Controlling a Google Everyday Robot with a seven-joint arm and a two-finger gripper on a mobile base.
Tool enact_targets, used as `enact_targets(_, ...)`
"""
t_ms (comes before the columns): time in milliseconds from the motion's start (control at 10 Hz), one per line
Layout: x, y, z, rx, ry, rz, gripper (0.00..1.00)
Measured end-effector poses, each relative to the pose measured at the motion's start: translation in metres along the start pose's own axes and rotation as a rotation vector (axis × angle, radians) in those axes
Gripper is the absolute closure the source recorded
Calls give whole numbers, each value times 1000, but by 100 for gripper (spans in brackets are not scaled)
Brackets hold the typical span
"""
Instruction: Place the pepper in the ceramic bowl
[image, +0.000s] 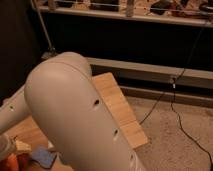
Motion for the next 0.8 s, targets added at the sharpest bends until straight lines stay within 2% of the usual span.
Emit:
enact_targets(100,-8,1,-1,4,-10,-4,20)
enact_targets(400,-67,6,-11,27,-113,-40,20)
enact_targets(500,-79,5,-14,35,-135,-40,20)
enact_targets(600,-88,3,-15,44,-150,-38,20)
enact_targets(800,-88,3,-15,43,-147,-37,20)
